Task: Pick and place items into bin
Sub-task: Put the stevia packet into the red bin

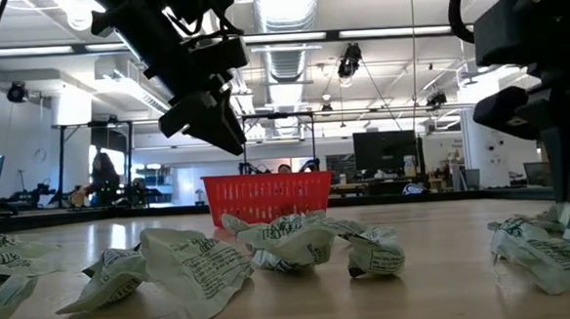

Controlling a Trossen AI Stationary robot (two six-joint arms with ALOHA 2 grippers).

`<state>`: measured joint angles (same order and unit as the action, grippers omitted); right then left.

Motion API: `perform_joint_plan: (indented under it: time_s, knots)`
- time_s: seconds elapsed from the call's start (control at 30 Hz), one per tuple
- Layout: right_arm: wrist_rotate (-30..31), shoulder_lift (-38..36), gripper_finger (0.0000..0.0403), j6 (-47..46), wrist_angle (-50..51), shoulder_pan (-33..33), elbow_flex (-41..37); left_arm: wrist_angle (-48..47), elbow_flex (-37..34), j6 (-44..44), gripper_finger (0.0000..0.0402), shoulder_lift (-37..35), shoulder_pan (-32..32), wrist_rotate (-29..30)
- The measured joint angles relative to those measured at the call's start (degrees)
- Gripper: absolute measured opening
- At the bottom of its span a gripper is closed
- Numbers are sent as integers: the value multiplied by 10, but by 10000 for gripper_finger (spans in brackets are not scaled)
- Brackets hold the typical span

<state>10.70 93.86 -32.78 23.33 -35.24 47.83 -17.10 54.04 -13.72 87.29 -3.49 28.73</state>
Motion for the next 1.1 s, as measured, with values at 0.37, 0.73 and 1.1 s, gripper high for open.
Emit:
perform_joint_plan:
  time_s: [0.37,0.73,1.1]
  knots:
    - [102,-5,9,103,4,3,39,-39,0,16,155,-22,-8,-1]
    - [357,-7,9,297,-47,93,80,-149,-2,121,155,-64,-60,-20]
    - [177,-1,9,437,-179,269,79,-164,-16,196,155,-68,-144,-78]
